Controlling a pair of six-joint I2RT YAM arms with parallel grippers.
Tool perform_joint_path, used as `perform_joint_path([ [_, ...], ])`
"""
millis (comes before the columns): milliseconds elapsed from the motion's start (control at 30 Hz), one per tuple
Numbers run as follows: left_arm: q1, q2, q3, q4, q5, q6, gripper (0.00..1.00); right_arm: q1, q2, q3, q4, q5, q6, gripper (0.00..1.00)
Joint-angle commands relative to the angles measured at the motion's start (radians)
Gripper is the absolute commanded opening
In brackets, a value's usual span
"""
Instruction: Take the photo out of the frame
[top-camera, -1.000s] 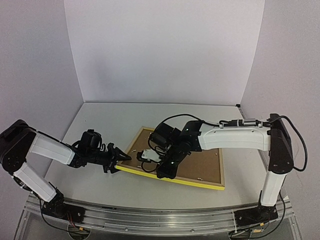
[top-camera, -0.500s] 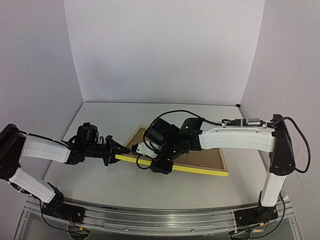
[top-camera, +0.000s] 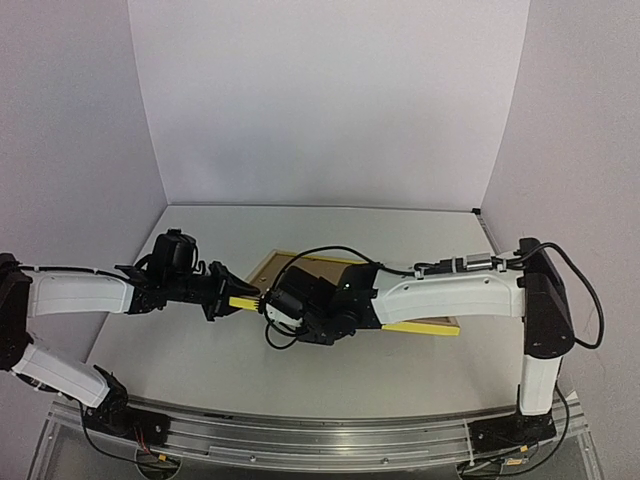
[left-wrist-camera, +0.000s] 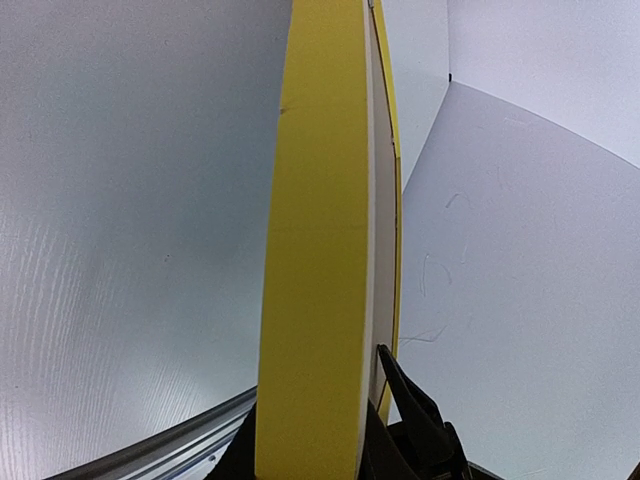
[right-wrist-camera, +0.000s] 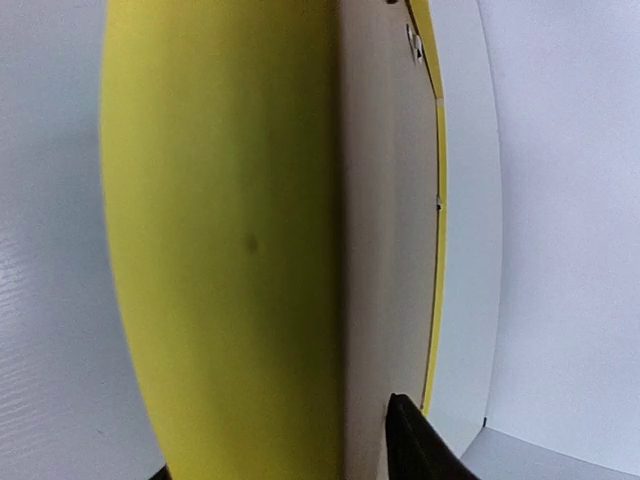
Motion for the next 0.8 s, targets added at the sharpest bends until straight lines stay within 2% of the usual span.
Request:
perform_joint_path([
  [0, 0.003, -0.052, 0.048, -0.121, -0.038, -0.043, 0.0, -0.007, 0.04, 0.036, 0.015, 0.144, -0.027, 0.33],
  [133, 0.003, -0.074, 0.061, -0.131, -0.045, -0.04, 0.01, -0.008, 0.054, 0.051, 0.02, 0.21, -0.039, 0.05],
  [167, 0.003, -0.078, 0.071, -0.142, -0.047, -0.031, 0.09, -0.008, 0.052, 0.061, 0.021, 0.218, -0.04, 0.02],
  [200, 0.004, -0.083, 0.081, -0.155, -0.051, -0.02, 0.18, -0.008, 0.049, 0.07, 0.022, 0.226, -0.041, 0.0],
  [233, 0.004, -0.092, 0.088, -0.162, -0.061, -0.004, 0.33, -0.008, 0.044, 0.077, 0.024, 0.227, -0.04, 0.0],
  [267, 0.004, -0.102, 0.102, -0.182, -0.073, 0.009, 0.51, -0.007, 0.036, 0.084, 0.027, 0.229, -0.039, 0.0],
  [300, 0.003, -0.115, 0.118, -0.195, -0.092, 0.025, 0.74, -0.008, 0.026, 0.096, 0.032, 0.233, -0.032, 0.0],
  [333, 0.004, -0.129, 0.136, -0.212, -0.112, 0.052, 0.91, -0.008, 0.015, 0.106, 0.036, 0.234, -0.024, 0.0],
  [367, 0.005, -0.144, 0.164, -0.238, -0.136, 0.087, 0.98, -0.009, -0.001, 0.116, 0.04, 0.232, -0.013, 0.0],
  [467, 0.006, -0.184, 0.289, -0.374, -0.238, 0.218, 0.99, -0.01, -0.059, 0.151, 0.053, 0.194, 0.029, 0.0],
  [600, 0.006, -0.237, 0.52, -0.558, -0.456, 0.397, 1.0, -0.017, -0.161, 0.202, 0.061, 0.053, 0.088, 0.0],
  [667, 0.006, -0.272, 0.587, -0.592, -0.581, 0.444, 1.0, -0.022, -0.206, 0.242, 0.062, 0.002, 0.121, 0.0],
  [767, 0.007, -0.323, 0.595, -0.573, -0.659, 0.492, 1.0, -0.041, -0.258, 0.297, 0.062, -0.105, 0.226, 0.0],
])
